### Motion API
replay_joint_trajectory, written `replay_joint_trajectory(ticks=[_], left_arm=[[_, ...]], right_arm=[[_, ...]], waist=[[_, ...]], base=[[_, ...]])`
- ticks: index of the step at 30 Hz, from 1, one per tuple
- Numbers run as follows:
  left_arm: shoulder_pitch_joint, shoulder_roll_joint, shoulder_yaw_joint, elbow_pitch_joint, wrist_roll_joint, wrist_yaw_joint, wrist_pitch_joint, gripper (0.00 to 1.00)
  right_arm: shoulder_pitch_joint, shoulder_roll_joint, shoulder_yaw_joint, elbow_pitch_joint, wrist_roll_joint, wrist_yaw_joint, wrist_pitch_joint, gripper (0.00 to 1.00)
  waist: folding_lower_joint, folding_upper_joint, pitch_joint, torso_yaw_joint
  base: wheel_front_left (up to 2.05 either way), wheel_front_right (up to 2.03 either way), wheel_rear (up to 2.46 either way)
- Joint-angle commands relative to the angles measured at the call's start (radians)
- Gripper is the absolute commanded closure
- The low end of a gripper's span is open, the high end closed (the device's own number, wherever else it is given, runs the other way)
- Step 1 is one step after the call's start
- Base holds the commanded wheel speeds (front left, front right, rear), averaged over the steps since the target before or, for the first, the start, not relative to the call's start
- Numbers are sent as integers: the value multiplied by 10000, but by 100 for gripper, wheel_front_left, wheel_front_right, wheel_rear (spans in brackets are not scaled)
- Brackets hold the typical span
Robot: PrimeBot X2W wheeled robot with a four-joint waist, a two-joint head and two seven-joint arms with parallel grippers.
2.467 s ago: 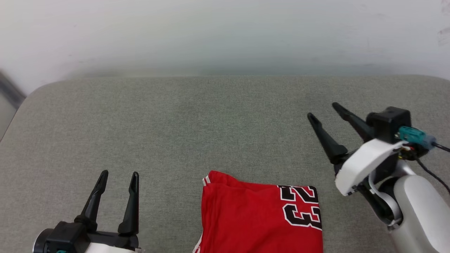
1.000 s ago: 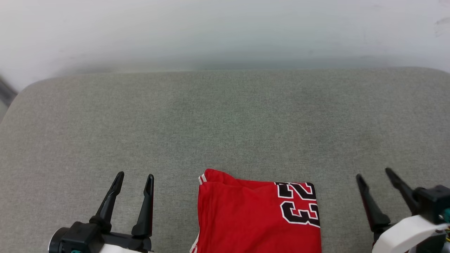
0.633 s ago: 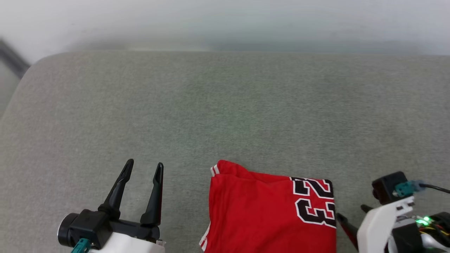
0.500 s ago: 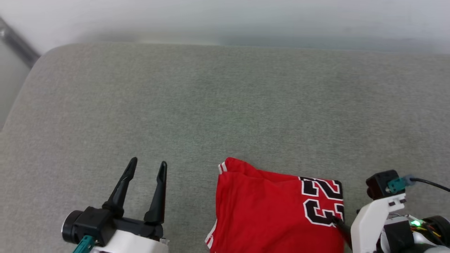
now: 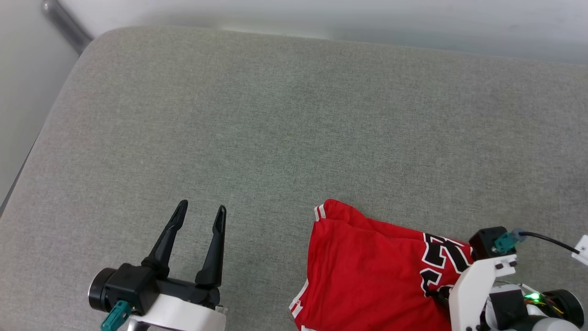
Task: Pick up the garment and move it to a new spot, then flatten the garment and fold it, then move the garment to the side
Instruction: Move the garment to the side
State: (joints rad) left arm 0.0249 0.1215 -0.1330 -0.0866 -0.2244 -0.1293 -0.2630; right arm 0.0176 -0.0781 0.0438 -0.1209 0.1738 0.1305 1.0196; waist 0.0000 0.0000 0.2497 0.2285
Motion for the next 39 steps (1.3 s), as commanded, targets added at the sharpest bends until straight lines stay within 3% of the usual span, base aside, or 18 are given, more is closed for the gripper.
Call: replay_joint_trajectory(ticks=[1,2,3,4,5,13,18,25,33,39], left_arm=[[-141,-22,-17,27,26,-13,-21,0],[-139,-25,-8,40,39,-13,-21,0],[-134,-28,-4,57,49,-13,-21,0],[-117,-22,2,75,52,-15,-21,0],[-97,-3,-23,110,62,-15,-21,0],[27,89,-58,234,51,-15,-21,0],[-71,139,-283,252,103,-15,-21,0],[-481,287,-949,135,186,-13,-21,0],[-1461,732,-1881,-82,569,-13,-21,0],[-2050,999,-2364,-227,691,-13,-21,0]], right_arm=[[50,195,307,546,-108,5,-1,0],[50,160,417,693,-136,15,-6,5],[54,155,536,855,-100,15,-37,61],[40,181,570,1002,-30,15,-59,84],[-40,181,654,1109,-24,15,-106,100],[-1217,-1088,1525,1052,-946,-12,-1215,100],[-2279,-2507,2908,615,-1454,-5,-1378,100],[-3926,-4882,4506,509,-1295,-3,-1380,100],[-5148,-6667,4346,911,-1235,-3,-1807,100],[-5442,-7082,3450,1882,-1351,-5,-2512,100]], waist=[[0,0,40,19],[0,0,46,10],[0,0,43,-11],[0,0,34,-53],[0,0,15,-100],[0,0,-296,-948],[0,0,-295,-1934],[0,0,142,-3427],[0,0,1343,-4686],[0,0,2035,-5103]], base=[[0,0,0],[0,0,0],[0,0,0],[0,0,0],[0,0,0],[0,0,0],[0,0,0],[0,0,0],[0,0,0],[0,0,0]])
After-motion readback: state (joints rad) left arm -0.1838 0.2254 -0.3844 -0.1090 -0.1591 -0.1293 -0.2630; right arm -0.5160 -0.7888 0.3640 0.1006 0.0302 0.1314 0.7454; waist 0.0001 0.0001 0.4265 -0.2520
